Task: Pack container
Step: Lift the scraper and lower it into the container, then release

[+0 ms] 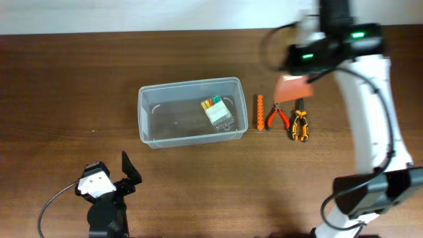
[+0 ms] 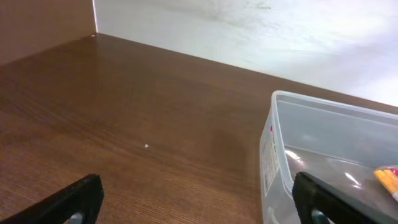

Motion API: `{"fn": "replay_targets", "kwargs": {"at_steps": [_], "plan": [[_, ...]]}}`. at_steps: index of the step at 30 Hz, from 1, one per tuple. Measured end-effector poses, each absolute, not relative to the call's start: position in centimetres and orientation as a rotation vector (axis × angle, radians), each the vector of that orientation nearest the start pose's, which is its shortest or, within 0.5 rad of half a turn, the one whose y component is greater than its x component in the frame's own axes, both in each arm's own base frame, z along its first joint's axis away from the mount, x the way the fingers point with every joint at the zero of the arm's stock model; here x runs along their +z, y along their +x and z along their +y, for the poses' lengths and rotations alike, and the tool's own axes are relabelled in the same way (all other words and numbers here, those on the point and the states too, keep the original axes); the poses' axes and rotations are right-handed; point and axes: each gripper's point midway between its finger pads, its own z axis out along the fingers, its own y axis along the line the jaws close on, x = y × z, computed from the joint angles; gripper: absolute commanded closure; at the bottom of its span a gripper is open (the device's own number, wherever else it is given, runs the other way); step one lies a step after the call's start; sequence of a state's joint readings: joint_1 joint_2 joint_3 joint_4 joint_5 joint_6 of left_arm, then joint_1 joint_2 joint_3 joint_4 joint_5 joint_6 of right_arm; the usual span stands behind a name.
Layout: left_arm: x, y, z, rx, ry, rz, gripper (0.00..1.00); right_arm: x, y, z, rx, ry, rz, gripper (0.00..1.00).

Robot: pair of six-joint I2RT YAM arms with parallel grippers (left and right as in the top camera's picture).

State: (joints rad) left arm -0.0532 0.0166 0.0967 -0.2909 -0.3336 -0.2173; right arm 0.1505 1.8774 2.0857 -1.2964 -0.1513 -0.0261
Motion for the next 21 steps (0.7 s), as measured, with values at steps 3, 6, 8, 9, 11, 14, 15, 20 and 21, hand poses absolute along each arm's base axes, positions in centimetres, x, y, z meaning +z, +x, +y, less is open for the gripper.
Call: {"fn": "replay_targets", "kwargs": {"at_steps": [3,6,8,9,11,14,15,20,21], "plan": [[14.8,22.9,4.4,0.101,-0.382,1.729,0.01,25.4,41.6,17.1,0.262,-0.733,2.545,0.96],[14.8,22.9,4.4,0.101,-0.382,1.729,0.01,23.8,38.8,25.3,0.262,-1.281,2.329,0.96],[14.8,22.9,4.4,0.101,-0.382,1.729,0.01,21.9,38.0,29.3,0.228,-1.587,2.126,0.96],[14.8,22.9,4.4,0.101,-0.382,1.729,0.01,21.1,37.9,30.4,0.213,-1.681,2.057,0.96],[14.8,22.9,4.4,0.101,-0.382,1.729,0.01,18.1,37.9,33.2,0.176,-1.903,1.873,0.96],[14.8,22.9,4.4,0.101,-0.382,1.729,0.01,15.0,39.0,35.0,0.151,-2.010,1.761,0.94],[14.8,22.9,4.4,0.101,-0.382,1.729,0.01,13.7,39.5,35.4,0.143,-2.037,1.739,0.84],[14.8,22.9,4.4,0.101,-0.382,1.729,0.01,9.2,40.2,35.4,0.158,-2.067,1.805,0.56],[14.8,22.9,4.4,0.101,-0.382,1.729,0.01,9.2,40.3,35.4,0.158,-2.048,1.823,0.53]]}}
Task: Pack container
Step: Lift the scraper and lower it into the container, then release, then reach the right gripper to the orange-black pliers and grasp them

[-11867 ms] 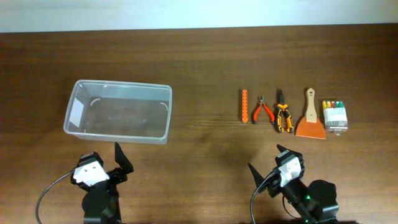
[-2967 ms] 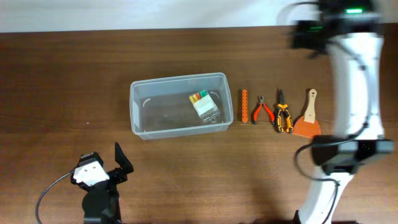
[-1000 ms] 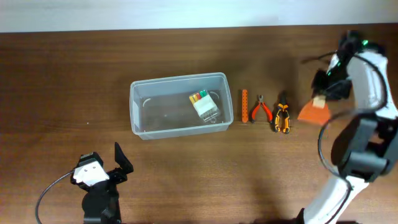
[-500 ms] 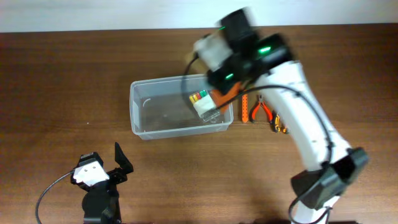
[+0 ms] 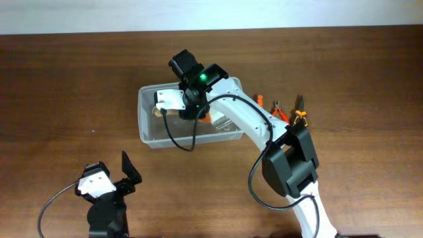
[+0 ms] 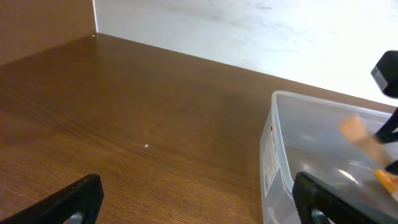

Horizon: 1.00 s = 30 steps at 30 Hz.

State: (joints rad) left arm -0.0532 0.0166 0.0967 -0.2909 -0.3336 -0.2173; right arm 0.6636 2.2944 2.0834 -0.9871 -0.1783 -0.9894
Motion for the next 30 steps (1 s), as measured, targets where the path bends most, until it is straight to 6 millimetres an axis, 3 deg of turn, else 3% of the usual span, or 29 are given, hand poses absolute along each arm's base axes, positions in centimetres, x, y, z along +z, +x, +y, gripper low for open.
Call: {"fn": "replay_targets", "kwargs": {"at_steps": [3,5,7,9,10,11,12,14,15,17,19,20,22,24,30], "plan": [[14.8,22.9,4.4,0.101,-0.382,1.729,0.01,10.5,40.8,35.3,0.162,-1.934,1.928,0.41],[14.8,22.9,4.4,0.101,-0.382,1.729,0.01,12.3,40.9,34.8,0.163,-1.845,2.014,0.40],[14.8,22.9,4.4,0.101,-0.382,1.729,0.01,15.9,41.2,33.8,0.158,-1.742,2.068,0.39],[14.8,22.9,4.4,0.101,-0.382,1.729,0.01,21.2,41.3,31.3,0.143,-1.629,2.101,0.39],[14.8,22.9,4.4,0.101,-0.382,1.729,0.01,23.4,41.6,29.9,0.133,-1.561,2.110,0.40],[14.8,22.9,4.4,0.101,-0.382,1.729,0.01,27.4,42.1,26.4,0.120,-1.408,2.151,0.39],[14.8,22.9,4.4,0.101,-0.382,1.729,0.01,29.4,42.6,24.3,0.108,-1.313,2.165,0.33],[14.8,22.9,4.4,0.101,-0.382,1.729,0.01,32.0,43.8,18.1,0.107,-1.009,2.280,0.30],[14.8,22.9,4.4,0.101,-0.382,1.729,0.01,32.3,44.2,16.0,0.105,-0.915,2.322,0.30],[14.8,22.9,4.4,0.101,-0.382,1.729,0.01,31.7,44.8,9.7,0.116,-0.646,2.460,0.34],[14.8,22.9,4.4,0.101,-0.382,1.729,0.01,29.6,45.1,3.7,0.127,-0.397,2.596,0.35],[14.8,22.9,4.4,0.101,-0.382,1.729,0.01,28.5,45.0,1.8,0.139,-0.301,2.647,0.36],[14.8,22.9,4.4,0.101,-0.382,1.729,0.01,26.3,44.8,-0.5,0.157,-0.176,2.728,0.41],[14.8,22.9,4.4,0.101,-0.382,1.729,0.01,22.5,43.8,-2.1,0.202,-0.022,2.854,0.47],[14.8,22.9,4.4,0.101,-0.382,1.729,0.01,15.1,40.9,-2.6,0.241,0.151,3.080,0.47]]}}
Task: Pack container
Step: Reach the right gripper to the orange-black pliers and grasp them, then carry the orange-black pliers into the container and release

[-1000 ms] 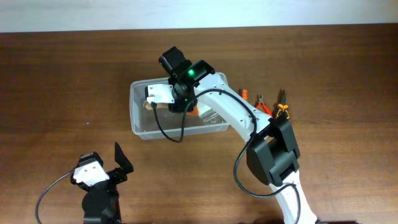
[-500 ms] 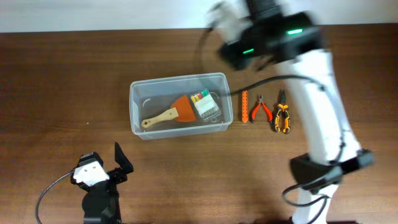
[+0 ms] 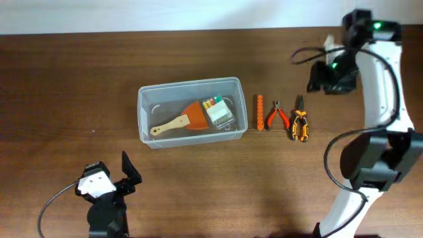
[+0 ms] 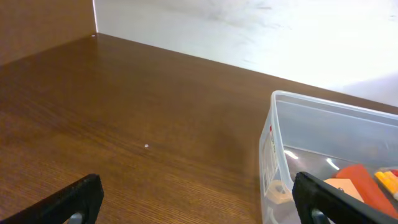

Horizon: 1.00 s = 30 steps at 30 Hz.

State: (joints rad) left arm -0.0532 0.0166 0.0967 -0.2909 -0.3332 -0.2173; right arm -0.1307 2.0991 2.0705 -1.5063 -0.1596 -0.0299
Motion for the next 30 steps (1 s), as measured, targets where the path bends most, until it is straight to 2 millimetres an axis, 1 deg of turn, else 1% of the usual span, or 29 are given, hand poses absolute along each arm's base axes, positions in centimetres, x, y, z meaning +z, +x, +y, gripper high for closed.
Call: {"fn": "replay_targets", "kwargs": {"at_steps": [1,3,8,12,14,20,22,23,25,29,30], "plan": [[14.8,22.9,4.4,0.102,-0.382,1.729,0.01,14.6,40.7,-2.7,0.237,0.161,3.093,0.47],[14.8,22.9,4.4,0.101,-0.382,1.729,0.01,11.6,39.0,-2.8,0.217,0.211,3.180,0.47],[14.8,22.9,4.4,0.101,-0.382,1.729,0.01,8.0,36.7,-2.9,0.201,0.244,3.273,0.47],[14.8,22.9,4.4,0.101,-0.382,1.729,0.01,5.9,35.6,-2.8,0.199,0.258,3.307,0.46],[14.8,22.9,4.4,0.101,-0.382,1.729,0.01,4.4,35.5,-2.8,0.191,0.263,3.301,0.46],[14.8,22.9,4.4,0.101,-0.382,1.729,0.01,1.3,35.1,-2.9,0.187,0.282,3.279,0.47],[14.8,22.9,4.4,0.101,-0.382,1.729,0.01,0.6,34.9,-3.1,0.186,0.310,3.275,0.52],[14.8,22.9,4.4,0.101,-0.382,1.729,0.01,0.3,34.8,-3.2,0.185,0.326,3.274,0.57],[14.8,22.9,4.4,0.101,-0.382,1.729,0.01,0.1,34.9,-3.6,0.179,0.345,3.261,0.65],[14.8,22.9,4.4,0.101,-0.382,1.729,0.01,0.0,35.3,-3.7,0.177,0.347,3.245,0.76],[14.8,22.9,4.4,0.101,-0.382,1.729,0.01,0.0,35.4,-3.7,0.177,0.348,3.244,0.82]]}}
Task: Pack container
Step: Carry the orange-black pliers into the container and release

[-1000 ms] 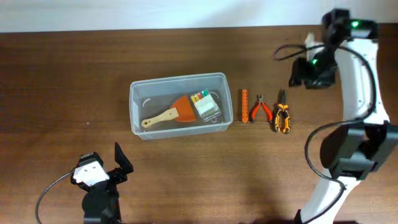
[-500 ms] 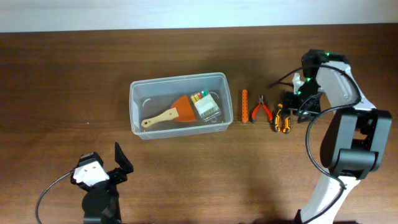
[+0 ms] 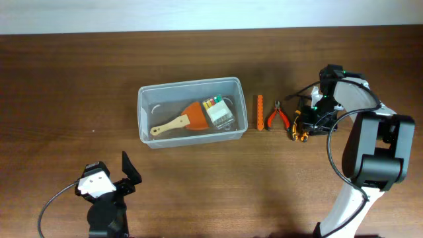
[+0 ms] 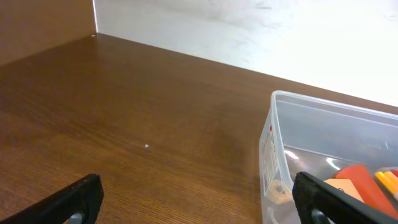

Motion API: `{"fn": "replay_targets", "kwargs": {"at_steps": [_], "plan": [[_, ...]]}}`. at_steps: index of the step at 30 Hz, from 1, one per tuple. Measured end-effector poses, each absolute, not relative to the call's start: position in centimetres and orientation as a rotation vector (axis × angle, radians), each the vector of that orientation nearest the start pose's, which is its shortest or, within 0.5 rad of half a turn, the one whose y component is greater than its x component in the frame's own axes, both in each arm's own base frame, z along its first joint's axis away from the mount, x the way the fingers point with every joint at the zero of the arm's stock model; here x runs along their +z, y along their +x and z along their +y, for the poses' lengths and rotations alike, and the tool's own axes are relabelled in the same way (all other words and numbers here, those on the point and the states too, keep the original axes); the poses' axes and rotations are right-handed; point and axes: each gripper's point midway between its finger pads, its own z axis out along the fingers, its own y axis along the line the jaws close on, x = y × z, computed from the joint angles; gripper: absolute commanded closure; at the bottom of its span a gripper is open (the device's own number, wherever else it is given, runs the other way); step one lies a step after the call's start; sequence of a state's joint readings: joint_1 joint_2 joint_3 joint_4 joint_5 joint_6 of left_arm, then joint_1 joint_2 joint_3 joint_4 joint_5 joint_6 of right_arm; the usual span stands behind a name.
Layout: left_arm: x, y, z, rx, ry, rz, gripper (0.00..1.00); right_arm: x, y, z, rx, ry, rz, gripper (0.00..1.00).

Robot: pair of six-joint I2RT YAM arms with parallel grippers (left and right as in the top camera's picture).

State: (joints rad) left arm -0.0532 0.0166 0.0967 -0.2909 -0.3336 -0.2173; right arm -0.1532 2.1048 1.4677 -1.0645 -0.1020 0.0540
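Observation:
The clear plastic container [image 3: 147, 99] stands mid-table. In it lie an orange brush with a wooden handle [image 3: 180, 119] and a small clear box of coloured pieces [image 3: 218, 113]. To its right lie an orange strip [image 3: 260, 112], red-handled pliers [image 3: 277, 117] and yellow-and-black pliers [image 3: 299, 127]. My right gripper [image 3: 310, 114] is low over the yellow-and-black pliers; its jaws are hidden by its own body. At the front left my left gripper [image 4: 196, 194] stands open and empty, with the container's corner [image 4: 273, 155] by its right finger [image 4: 323, 200].
Brown wooden table, with a white wall along its back edge. The right arm's cable loops above the tools. The left arm [image 3: 106, 198] stays at the front edge, well clear of the container.
My right gripper was raised at the back right of the table; now it is down at the yellow-and-black pliers. The container's contents and the left arm are unchanged.
First my right gripper held the orange brush above the tools, and the container held only the small box. Then it was over the container with the brush. Later the brush lay inside and the gripper was at the back right. Now it is at the pliers.

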Motion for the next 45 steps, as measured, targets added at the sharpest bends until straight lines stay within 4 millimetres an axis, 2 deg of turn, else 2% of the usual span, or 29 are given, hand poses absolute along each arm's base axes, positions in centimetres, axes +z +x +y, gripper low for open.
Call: {"fn": "replay_targets", "kwargs": {"at_steps": [2,10,11,13,14,15,17,18,19,21,22,23,24,26,28,30,31,34,36,37,39,40,41,45], "plan": [[14.8,22.9,4.4,0.101,-0.382,1.729,0.01,0.0,35.4,-3.7,0.178,0.344,3.240,0.96],[14.8,22.9,4.4,0.101,-0.382,1.729,0.01,0.6,34.8,-3.6,0.180,0.353,3.270,0.96],[14.8,22.9,4.4,0.101,-0.382,1.729,0.01,1.6,34.8,-3.7,0.179,0.355,3.277,0.96],[14.8,22.9,4.4,0.101,-0.382,1.729,0.01,4.0,36.2,-3.8,0.168,0.343,3.231,0.96],[14.8,22.9,4.4,0.101,-0.382,1.729,0.01,6.0,37.4,-3.9,0.160,0.327,3.181,0.96],[14.8,22.9,4.4,0.101,-0.382,1.729,0.01,10.1,39.4,-3.8,0.143,0.293,3.074,0.96],[14.8,22.9,4.4,0.101,-0.382,1.729,0.01,16.1,41.6,-3.0,0.127,0.231,2.912,0.96],[14.8,22.9,4.4,0.101,-0.382,1.729,0.01,21.4,42.5,-1.5,0.117,0.149,2.781,0.96],[14.8,22.9,4.4,0.101,-0.382,1.729,0.01,24.0,42.8,-0.4,0.121,0.098,2.707,0.96],[14.8,22.9,4.4,0.101,-0.382,1.729,0.01,29.5,42.4,3.3,0.128,-0.089,2.564,0.96],[14.8,22.9,4.4,0.101,-0.382,1.729,0.01,32.5,41.5,7.2,0.146,-0.281,2.470,0.96],[14.8,22.9,4.4,0.102,-0.382,1.730,0.01,33.3,40.9,9.4,0.154,-0.396,2.431,0.96],[14.8,22.9,4.4,0.101,-0.382,1.729,0.01,33.5,40.0,12.8,0.154,-0.594,2.380,0.96],[14.8,22.9,4.4,0.101,-0.382,1.729,0.01,31.7,39.0,17.7,0.143,-0.935,2.311,0.96],[14.8,22.9,4.4,0.101,-0.382,1.729,0.01,28.7,38.7,21.1,0.110,-1.226,2.243,0.96],[14.8,22.9,4.4,0.101,-0.382,1.729,0.01,25.4,38.8,24.2,0.085,-1.478,2.156,0.96],[14.8,22.9,4.4,0.101,-0.382,1.729,0.01,22.1,39.1,26.7,0.071,-1.666,2.078,0.96],[14.8,22.9,4.4,0.101,-0.382,1.729,0.01,18.1,40.2,29.4,0.053,-1.826,1.977,0.96],[14.8,22.9,4.4,0.101,-0.382,1.729,0.01,15.8,41.3,30.5,0.043,-1.874,1.937,0.96],[14.8,22.9,4.4,0.101,-0.382,1.729,0.01,13.8,41.9,30.9,0.040,-1.907,1.931,0.96],[14.8,22.9,4.4,0.101,-0.382,1.729,0.01,9.7,42.0,30.9,0.056,-1.981,1.965,0.96],[14.8,22.9,4.4,0.101,-0.382,1.729,0.01,8.6,41.7,30.7,0.063,-2.007,1.983,0.96],[14.8,22.9,4.4,0.101,-0.382,1.729,0.01,6.6,40.9,30.2,0.082,-2.061,2.028,0.92],[14.8,22.9,4.4,0.101,-0.382,1.729,0.01,4.7,39.8,29.2,0.094,-2.121,2.087,0.67]]}}
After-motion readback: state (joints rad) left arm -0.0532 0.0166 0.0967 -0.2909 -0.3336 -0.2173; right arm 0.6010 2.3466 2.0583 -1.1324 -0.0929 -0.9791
